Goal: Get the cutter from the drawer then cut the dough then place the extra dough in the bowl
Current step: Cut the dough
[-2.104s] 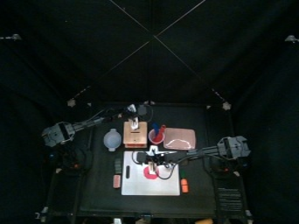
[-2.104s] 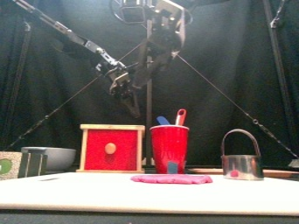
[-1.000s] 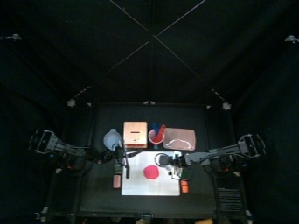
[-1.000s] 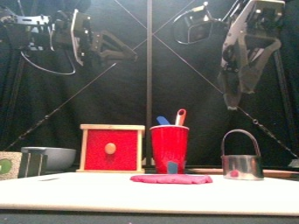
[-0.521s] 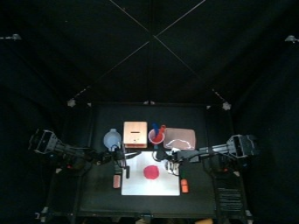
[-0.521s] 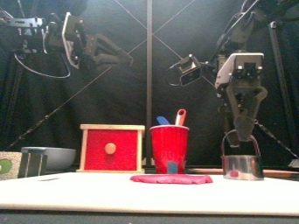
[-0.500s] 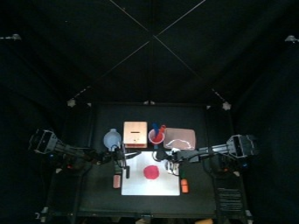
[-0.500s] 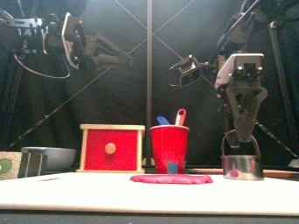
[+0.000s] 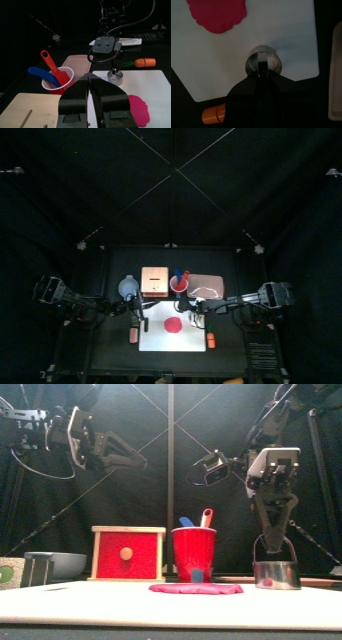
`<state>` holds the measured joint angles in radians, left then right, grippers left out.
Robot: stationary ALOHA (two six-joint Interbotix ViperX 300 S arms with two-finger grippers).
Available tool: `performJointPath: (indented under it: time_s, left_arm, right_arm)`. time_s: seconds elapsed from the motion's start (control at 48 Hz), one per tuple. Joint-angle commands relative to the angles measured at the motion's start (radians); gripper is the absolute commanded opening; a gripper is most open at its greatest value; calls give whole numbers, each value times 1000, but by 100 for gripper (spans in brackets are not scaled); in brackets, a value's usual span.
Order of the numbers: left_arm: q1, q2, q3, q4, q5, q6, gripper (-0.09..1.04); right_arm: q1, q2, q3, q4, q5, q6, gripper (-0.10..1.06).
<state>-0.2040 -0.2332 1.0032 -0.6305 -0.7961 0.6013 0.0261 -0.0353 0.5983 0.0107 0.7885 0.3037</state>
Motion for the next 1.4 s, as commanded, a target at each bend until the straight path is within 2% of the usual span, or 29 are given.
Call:
performJointPath:
  time_s: [0.021,0.25,0.479,0.833,1.146,1.396]
  left_arm:
    - [-3,-8,-8,-8,-9,0,43]
    - [-5,-6,0,-20,-9,0,43]
    - [-5,-25,71,-75,-9,2,42]
    - [-5,-92,164,-106,-9,2,42]
    - [-5,-149,204,-114,-9,2,42]
    - [-5,-149,204,-118,-5,2,42]
  right_arm:
    - [-3,-23,-34,5,6,0,50]
    - [18,-15,-129,28,23,-2,48]
    - [52,69,-270,34,71,-5,48]
    - [57,229,-460,23,160,-9,48]
    - [80,293,-523,18,170,-5,48]
    - [80,310,-526,5,170,-5,48]
